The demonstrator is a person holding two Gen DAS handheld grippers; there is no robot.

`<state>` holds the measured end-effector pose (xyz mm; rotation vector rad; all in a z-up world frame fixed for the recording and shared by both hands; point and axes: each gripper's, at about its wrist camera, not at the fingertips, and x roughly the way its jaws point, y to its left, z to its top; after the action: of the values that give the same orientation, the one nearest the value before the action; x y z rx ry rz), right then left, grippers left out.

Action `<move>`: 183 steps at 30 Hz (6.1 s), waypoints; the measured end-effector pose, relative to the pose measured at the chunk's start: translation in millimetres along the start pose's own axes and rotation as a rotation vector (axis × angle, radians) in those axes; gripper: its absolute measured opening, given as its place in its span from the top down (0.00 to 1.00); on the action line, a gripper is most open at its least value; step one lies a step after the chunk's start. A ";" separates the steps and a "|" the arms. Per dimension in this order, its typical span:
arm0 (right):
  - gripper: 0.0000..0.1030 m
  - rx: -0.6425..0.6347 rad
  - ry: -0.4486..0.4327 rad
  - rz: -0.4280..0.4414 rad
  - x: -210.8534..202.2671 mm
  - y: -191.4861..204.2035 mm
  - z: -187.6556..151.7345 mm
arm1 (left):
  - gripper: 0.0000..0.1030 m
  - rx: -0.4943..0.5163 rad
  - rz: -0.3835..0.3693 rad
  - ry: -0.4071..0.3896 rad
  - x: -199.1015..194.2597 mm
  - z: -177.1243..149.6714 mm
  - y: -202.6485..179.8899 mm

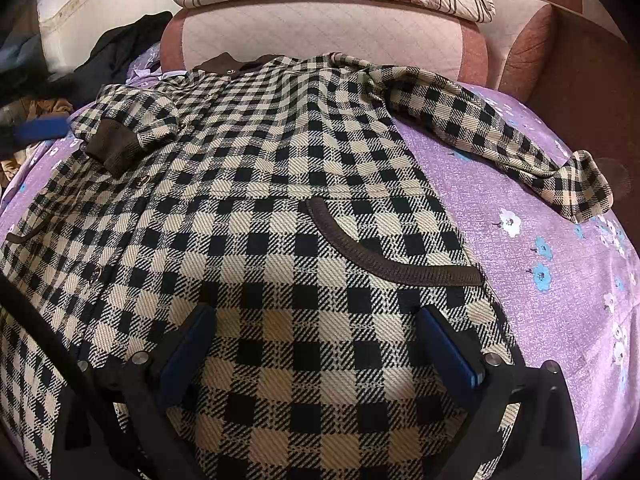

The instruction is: Fold large clothes

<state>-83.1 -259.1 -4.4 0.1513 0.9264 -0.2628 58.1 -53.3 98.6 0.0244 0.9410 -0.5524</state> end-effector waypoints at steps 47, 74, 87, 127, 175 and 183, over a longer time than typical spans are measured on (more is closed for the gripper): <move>0.48 0.237 0.015 0.068 55.8 -34.0 198.6 | 0.29 -0.351 0.242 0.064 6.4 -30.2 178.2; 0.90 0.036 0.075 -0.220 99.7 -3.5 199.1 | 0.29 -0.328 0.266 0.067 5.6 -27.7 183.9; 0.69 0.102 0.018 0.404 53.2 109.6 234.3 | 0.29 -0.394 0.271 0.082 -1.6 -35.8 196.4; 0.60 0.321 0.063 0.363 -50.4 -122.0 -2.8 | 0.39 -0.300 -0.030 0.162 -45.3 -112.0 142.4; 0.88 0.315 0.159 0.475 -103.8 -135.9 -86.5 | 0.60 -0.257 0.077 -0.056 -173.5 -155.8 112.2; 0.65 0.416 0.005 0.189 -90.1 -216.1 -4.0 | 0.34 -0.118 0.055 -0.102 -114.4 -90.8 56.6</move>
<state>-199.9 -450.8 62.3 0.6198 0.8463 -0.2767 -37.7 68.8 120.1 -0.0834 0.8696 -0.4421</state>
